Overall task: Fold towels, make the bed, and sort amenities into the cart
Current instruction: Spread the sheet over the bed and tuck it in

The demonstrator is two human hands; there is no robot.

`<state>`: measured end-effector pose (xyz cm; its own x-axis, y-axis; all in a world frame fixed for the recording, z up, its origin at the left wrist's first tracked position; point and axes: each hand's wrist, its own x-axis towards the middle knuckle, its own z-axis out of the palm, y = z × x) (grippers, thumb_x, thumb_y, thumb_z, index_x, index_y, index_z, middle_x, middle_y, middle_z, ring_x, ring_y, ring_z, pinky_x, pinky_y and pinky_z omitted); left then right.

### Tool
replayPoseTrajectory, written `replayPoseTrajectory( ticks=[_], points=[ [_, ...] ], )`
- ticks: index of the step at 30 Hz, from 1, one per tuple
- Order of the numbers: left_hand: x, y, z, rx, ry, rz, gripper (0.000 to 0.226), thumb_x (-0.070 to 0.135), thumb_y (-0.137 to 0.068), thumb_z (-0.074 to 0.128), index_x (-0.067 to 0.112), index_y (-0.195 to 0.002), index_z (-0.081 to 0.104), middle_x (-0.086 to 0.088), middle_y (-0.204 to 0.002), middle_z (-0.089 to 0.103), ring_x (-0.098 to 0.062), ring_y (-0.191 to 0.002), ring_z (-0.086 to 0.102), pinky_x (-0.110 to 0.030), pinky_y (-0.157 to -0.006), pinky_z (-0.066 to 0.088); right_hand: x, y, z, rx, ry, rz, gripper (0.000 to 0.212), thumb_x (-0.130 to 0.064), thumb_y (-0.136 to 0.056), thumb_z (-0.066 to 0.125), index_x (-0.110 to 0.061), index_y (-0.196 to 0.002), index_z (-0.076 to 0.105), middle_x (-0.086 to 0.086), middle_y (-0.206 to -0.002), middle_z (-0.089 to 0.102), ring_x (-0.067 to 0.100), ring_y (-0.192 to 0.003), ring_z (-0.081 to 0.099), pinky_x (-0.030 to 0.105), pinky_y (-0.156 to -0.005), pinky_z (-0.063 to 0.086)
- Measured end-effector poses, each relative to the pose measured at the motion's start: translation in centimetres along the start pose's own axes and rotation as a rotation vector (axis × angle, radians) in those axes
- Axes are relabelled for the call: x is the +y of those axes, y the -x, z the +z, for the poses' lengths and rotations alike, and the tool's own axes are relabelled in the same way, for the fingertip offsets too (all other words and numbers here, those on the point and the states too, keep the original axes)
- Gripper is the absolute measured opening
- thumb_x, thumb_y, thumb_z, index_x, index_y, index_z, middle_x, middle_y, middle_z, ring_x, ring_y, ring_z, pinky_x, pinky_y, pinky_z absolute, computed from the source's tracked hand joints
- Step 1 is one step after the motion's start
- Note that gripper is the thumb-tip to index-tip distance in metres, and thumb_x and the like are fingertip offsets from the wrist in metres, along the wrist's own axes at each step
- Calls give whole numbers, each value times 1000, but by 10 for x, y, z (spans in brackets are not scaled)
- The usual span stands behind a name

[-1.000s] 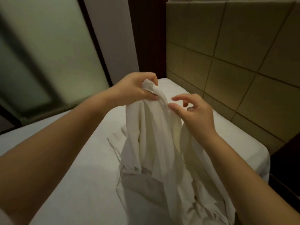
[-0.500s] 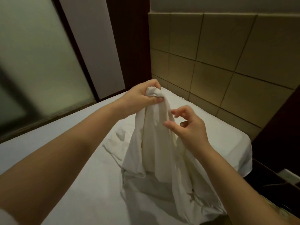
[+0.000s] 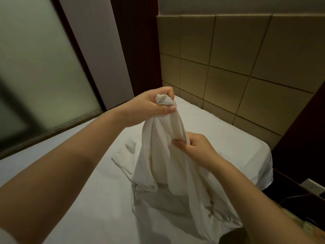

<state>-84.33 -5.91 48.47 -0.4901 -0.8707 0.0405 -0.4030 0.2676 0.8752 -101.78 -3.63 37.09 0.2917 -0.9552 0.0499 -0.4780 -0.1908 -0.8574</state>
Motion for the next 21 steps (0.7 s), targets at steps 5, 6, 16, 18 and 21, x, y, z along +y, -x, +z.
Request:
replayPoseTrajectory(
  ticks=[5, 6, 16, 18, 21],
  points=[
    [-6, 8, -17, 9, 143, -13, 21, 25, -81, 67, 19, -84, 47, -1, -86, 63, -13, -77, 61, -24, -65, 53, 12, 0, -3, -52, -29, 55, 27, -37, -98, 47, -20, -98, 67, -3, -98, 65, 17, -91, 61, 48, -89, 51],
    [-7, 9, -21, 20, 164, 0, 20, 25, -82, 67, 19, -84, 48, 0, -86, 63, -13, -77, 61, -23, -64, 53, 13, 0, -5, -35, -65, 42, 23, -37, -97, 48, -27, -92, 67, -9, -96, 64, 14, -91, 61, 46, -89, 52],
    [-9, 21, -61, -76, 248, 91, 31, 53, -56, 85, 36, -69, 62, 3, -78, 63, -10, -69, 60, -21, -59, 52, -25, 12, 3, 14, 76, -488, 33, -44, -89, 51, -22, -89, 76, -21, -112, 60, 1, -89, 60, 22, -74, 50],
    [-17, 25, -59, -80, 145, 69, 34, 60, -51, 83, 39, -66, 61, 1, -79, 63, -11, -70, 60, -21, -60, 50, -23, 17, 17, -116, 286, -595, 34, -44, -92, 47, -25, -100, 74, -19, -125, 54, 3, -95, 58, 22, -73, 49],
    [-31, 33, -58, -128, 225, 79, 29, 55, -57, 83, 37, -68, 62, 3, -76, 65, -10, -70, 62, -19, -60, 51, -13, 14, 28, -165, 184, -405, 27, -38, -96, 51, -30, -110, 72, -39, -122, 42, -4, -105, 51, 21, -86, 49]
  ],
)
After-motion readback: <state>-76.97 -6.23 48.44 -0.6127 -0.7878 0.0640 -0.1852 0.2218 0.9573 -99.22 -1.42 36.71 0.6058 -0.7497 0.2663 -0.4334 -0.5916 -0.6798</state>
